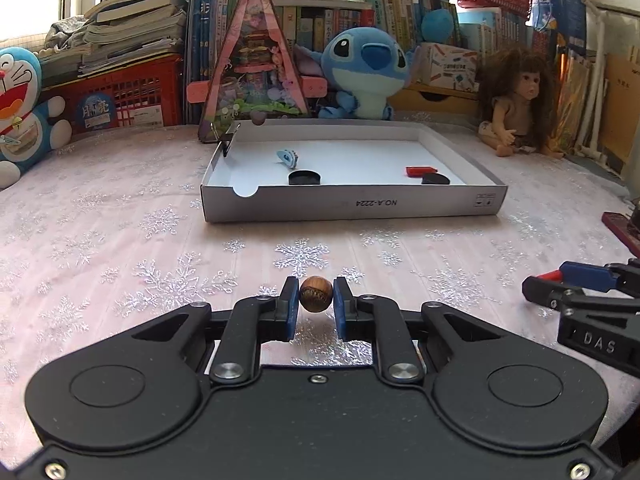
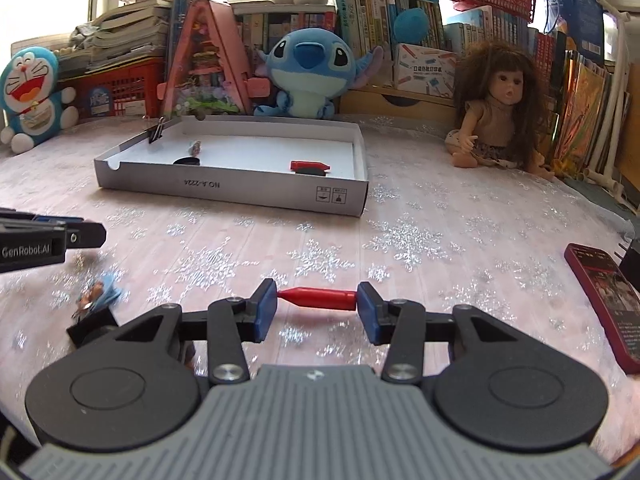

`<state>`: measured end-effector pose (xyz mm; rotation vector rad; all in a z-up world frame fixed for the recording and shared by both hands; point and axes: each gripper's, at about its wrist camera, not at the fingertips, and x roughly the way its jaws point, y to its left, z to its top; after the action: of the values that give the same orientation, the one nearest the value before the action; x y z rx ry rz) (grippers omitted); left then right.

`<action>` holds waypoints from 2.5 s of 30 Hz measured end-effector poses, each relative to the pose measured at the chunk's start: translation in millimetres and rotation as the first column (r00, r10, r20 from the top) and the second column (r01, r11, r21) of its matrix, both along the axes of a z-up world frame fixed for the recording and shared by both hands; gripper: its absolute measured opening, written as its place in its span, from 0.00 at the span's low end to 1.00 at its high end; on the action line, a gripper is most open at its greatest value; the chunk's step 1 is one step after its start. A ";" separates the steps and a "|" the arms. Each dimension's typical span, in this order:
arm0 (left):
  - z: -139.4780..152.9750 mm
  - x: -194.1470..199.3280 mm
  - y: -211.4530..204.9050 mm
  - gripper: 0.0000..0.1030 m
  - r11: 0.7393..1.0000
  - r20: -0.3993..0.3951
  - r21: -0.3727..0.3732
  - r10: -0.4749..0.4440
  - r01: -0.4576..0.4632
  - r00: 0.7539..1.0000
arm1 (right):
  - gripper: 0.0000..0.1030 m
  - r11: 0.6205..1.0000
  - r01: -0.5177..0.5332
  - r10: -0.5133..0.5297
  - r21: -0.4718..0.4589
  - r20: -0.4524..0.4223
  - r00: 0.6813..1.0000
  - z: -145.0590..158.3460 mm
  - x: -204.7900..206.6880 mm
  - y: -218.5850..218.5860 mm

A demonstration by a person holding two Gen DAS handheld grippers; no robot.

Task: Organize rigid objects
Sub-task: 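Lift and carry the acorn and crayon over the white box with both tools, then open both tools to drop the acorn and crayon into the box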

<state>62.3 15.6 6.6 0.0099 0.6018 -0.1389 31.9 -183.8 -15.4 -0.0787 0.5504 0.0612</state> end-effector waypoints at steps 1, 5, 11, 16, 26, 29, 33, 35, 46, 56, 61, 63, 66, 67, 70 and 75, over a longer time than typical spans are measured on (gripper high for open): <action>0.0 2.9 -0.2 0.16 1.000 -0.004 0.000 0.004 -0.004 1.000 | 0.48 1.000 0.003 -0.003 0.002 -0.002 1.000 0.9 2.7 -0.5; 1.4 13.2 0.0 0.16 1.000 -0.017 -0.008 0.019 -0.019 1.000 | 0.48 1.000 0.008 -0.008 0.008 -0.004 1.000 4.6 12.2 -1.9; 7.5 29.6 0.4 0.16 0.999 -0.018 -0.013 0.032 -0.032 0.999 | 0.48 1.000 0.009 -0.009 0.001 -0.006 1.000 10.5 28.1 -3.2; 14.5 44.6 0.5 0.16 0.999 -0.022 -0.026 0.040 -0.041 0.999 | 0.48 0.999 0.017 -0.015 0.040 -0.039 0.999 14.0 46.3 -7.9; 20.6 72.0 -4.5 0.16 0.998 -0.024 -0.034 0.053 -0.054 0.998 | 0.48 0.996 0.027 -0.021 0.090 -0.068 0.997 19.2 71.4 -12.2; 24.0 81.2 -3.2 0.16 0.997 -0.021 -0.042 0.064 -0.065 0.998 | 0.48 0.994 0.037 -0.031 0.098 -0.070 0.997 20.8 78.6 -13.7; 28.6 92.3 -1.4 0.16 0.996 -0.019 -0.055 0.075 -0.076 0.997 | 0.48 0.994 0.041 -0.034 0.098 -0.071 0.997 22.2 87.4 -13.8; 31.2 97.4 0.2 0.16 0.995 -0.016 -0.064 0.082 -0.082 0.997 | 0.48 0.995 0.032 -0.026 0.097 -0.069 0.997 23.1 91.6 -13.5; 46.8 160.6 9.5 0.16 0.991 -0.015 -0.105 0.080 -0.081 0.997 | 0.48 0.987 -0.044 0.049 0.156 -0.030 0.998 49.3 146.5 -24.8; 18.0 216.5 -4.9 0.16 0.992 -0.016 -0.066 0.107 -0.107 0.994 | 0.48 0.976 -0.050 0.052 0.214 -0.003 0.999 32.1 207.7 -17.8; 3.6 224.9 -7.3 0.16 0.992 -0.038 -0.048 0.117 -0.119 0.992 | 0.48 0.986 -0.044 0.046 0.160 -0.008 0.999 16.5 216.6 -6.4; 0.8 226.4 -6.5 0.16 0.992 -0.043 -0.051 0.117 -0.119 0.992 | 0.48 0.987 -0.040 0.043 0.155 -0.019 0.999 12.3 218.9 -4.9; -1.7 227.1 -5.9 0.16 0.992 -0.040 -0.050 0.118 -0.119 0.992 | 0.48 0.989 -0.031 0.036 0.142 -0.034 0.999 7.4 221.7 -3.4; -2.0 227.1 -6.4 0.16 0.992 -0.040 -0.049 0.117 -0.119 0.992 | 0.48 0.990 -0.030 0.035 0.136 -0.037 0.999 6.4 222.5 -3.0; -2.9 226.9 -9.2 0.17 0.993 -0.039 -0.035 0.112 -0.113 0.993 | 0.48 0.992 -0.028 0.033 0.120 -0.047 0.998 3.7 224.2 -1.6; -4.9 226.9 -14.1 0.17 0.994 -0.050 -0.020 0.108 -0.109 0.993 | 0.54 0.994 -0.029 0.034 0.106 -0.049 0.998 3.5 223.9 0.9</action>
<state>289.2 1.5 1.7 -0.0482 0.6484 -0.0404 255.7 -182.9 -11.9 0.0174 0.5956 0.1235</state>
